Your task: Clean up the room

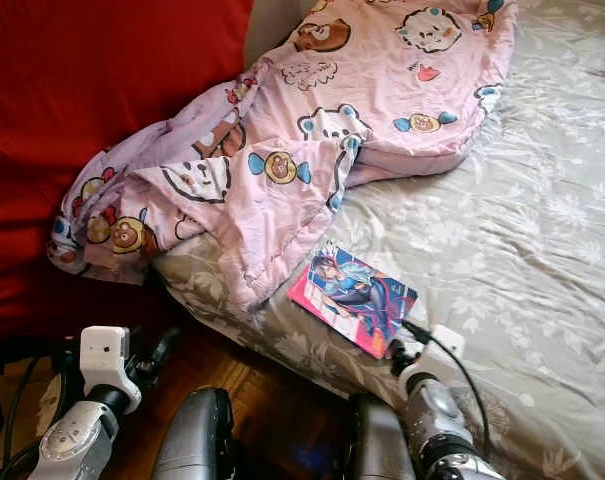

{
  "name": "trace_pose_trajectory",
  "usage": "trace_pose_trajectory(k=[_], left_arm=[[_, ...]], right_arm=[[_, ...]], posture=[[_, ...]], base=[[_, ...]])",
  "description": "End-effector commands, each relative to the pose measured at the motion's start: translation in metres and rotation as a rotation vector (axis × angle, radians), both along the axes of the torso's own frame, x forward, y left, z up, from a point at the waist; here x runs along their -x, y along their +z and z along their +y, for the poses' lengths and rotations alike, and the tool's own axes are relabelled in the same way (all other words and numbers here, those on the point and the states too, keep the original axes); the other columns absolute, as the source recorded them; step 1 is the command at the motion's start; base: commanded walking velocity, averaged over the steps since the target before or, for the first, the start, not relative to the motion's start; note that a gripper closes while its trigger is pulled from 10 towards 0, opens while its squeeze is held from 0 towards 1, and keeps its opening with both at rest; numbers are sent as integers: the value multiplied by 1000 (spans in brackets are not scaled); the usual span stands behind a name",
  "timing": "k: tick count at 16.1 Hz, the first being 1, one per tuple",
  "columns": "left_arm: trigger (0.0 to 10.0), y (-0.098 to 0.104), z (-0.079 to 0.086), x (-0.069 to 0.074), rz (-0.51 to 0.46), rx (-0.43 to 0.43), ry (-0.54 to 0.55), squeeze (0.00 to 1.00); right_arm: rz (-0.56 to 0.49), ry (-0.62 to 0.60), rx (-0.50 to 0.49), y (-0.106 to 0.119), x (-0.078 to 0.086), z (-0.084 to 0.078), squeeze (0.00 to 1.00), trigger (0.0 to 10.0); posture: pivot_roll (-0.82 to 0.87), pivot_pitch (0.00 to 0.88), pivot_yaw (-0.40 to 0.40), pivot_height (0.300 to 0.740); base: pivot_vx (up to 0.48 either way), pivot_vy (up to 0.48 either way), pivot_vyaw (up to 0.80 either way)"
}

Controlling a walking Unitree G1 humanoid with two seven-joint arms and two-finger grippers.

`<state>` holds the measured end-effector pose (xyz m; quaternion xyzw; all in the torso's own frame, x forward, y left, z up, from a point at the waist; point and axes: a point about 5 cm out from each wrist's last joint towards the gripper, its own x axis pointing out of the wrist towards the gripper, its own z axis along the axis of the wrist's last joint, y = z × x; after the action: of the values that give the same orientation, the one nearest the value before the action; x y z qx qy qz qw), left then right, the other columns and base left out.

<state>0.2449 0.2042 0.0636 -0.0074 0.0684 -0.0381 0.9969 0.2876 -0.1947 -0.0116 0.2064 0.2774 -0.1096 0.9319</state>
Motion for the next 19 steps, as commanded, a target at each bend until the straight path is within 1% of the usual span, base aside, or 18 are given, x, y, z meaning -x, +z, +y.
trace_pose_trajectory(k=[1, 2, 3, 4, 5, 13, 17, 19], left_arm=[[10000, -6, 0, 4, 34, -5, 1, 0], [10000, -7, 0, 4, 36, -5, 1, 0], [10000, -7, 0, 4, 36, -4, 2, 0], [10000, -7, 0, 3, 36, -3, 2, 0], [10000, -7, -1, 3, 36, -3, 2, 0], [10000, -7, 0, 0, 34, -4, 9, 0], [10000, -8, -1, -3, 33, -3, 14, 0], [10000, -9, -1, -6, 31, -2, 20, 0]], right_arm=[[52, 55, -13, -12, 11, 12, 0, 10000], [52, 56, -14, -13, 12, 13, 0, 10000], [52, 55, -13, -13, 12, 12, 0, 8471], [52, 55, -10, -13, 12, 12, 0, 2196], [51, 54, -6, -12, 12, 11, 0, 0], [48, 44, 11, -11, 11, 7, 0, 0], [62, 51, 24, -13, 13, 8, 0, 0], [55, 40, 42, -13, 13, 5, 0, 0]], posture=[[137, 261, 32, 611], [136, 258, 31, 611], [136, 258, 31, 611], [134, 257, 31, 611], [134, 256, 31, 611], [133, 245, 29, 611], [129, 227, 24, 611], [125, 213, 19, 611]], base=[[0, 0, 0], [0, 0, 0], [0, 0, 0], [0, 0, 0], [0, 0, 0], [0, 0, 0], [0, 0, 0], [0, 0, 0]])
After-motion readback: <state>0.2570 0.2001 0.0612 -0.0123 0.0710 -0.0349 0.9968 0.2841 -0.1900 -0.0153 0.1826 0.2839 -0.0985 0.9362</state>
